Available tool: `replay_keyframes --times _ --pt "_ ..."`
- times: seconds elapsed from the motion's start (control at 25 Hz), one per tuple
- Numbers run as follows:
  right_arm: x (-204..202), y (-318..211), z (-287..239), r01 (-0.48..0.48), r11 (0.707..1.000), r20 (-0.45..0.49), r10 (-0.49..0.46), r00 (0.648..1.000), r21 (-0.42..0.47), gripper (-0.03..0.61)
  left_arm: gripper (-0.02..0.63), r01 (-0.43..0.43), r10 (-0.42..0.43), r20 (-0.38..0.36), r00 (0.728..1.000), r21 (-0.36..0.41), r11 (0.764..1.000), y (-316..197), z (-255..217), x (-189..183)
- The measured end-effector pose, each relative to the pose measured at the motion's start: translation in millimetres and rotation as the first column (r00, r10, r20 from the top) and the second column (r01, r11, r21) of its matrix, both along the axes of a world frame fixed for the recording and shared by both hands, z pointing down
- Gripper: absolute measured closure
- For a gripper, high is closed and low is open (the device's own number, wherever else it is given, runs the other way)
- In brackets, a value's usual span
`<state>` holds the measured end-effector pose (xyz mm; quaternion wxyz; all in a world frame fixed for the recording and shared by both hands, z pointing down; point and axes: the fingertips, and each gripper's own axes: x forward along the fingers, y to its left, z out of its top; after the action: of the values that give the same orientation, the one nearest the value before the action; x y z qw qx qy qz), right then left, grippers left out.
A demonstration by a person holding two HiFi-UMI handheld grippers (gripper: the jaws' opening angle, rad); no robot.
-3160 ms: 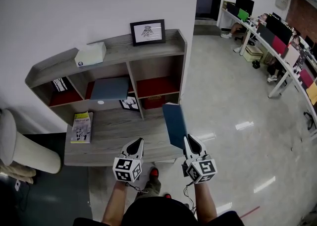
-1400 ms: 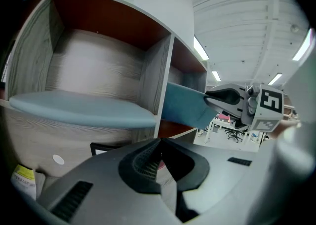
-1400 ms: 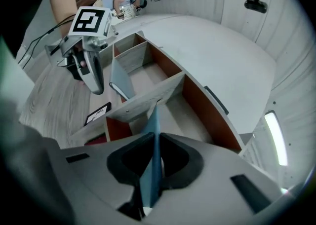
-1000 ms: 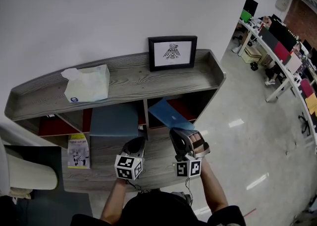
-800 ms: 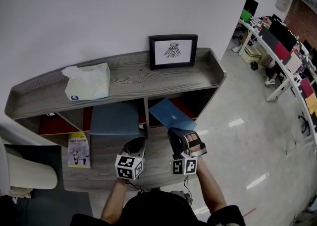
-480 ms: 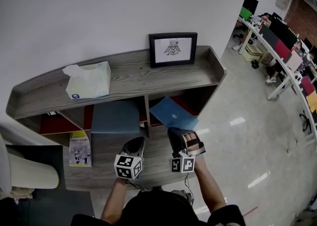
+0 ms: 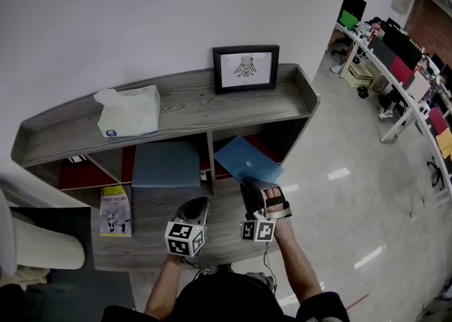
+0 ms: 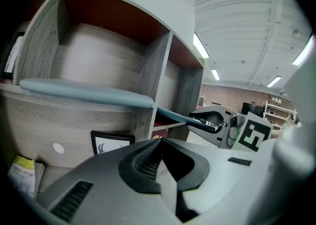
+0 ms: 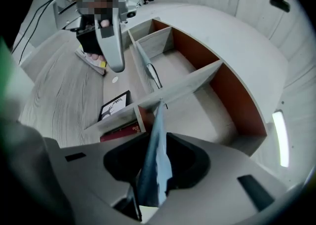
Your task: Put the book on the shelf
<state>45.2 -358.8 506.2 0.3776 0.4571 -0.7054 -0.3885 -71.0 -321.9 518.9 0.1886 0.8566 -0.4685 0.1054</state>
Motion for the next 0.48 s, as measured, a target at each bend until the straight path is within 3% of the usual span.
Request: replay_keyframes --times 0.24,0.48 --pt "2.1 -0.5 -0.4 -0.004 0.997 0.068 0.009 0.998 -0.077 0.345 0.606 0.011 -0.011 0.001 1.000 0.003 1.000 4.1 -1.4 -6.4" --pt "3.3 2.6 -1.3 -0.018 0.995 0.105 0.028 0.994 -0.100 0.324 0.607 0.016 -0.016 0.003 1.000 0.010 1.000 7.8 -3.8 -11.1"
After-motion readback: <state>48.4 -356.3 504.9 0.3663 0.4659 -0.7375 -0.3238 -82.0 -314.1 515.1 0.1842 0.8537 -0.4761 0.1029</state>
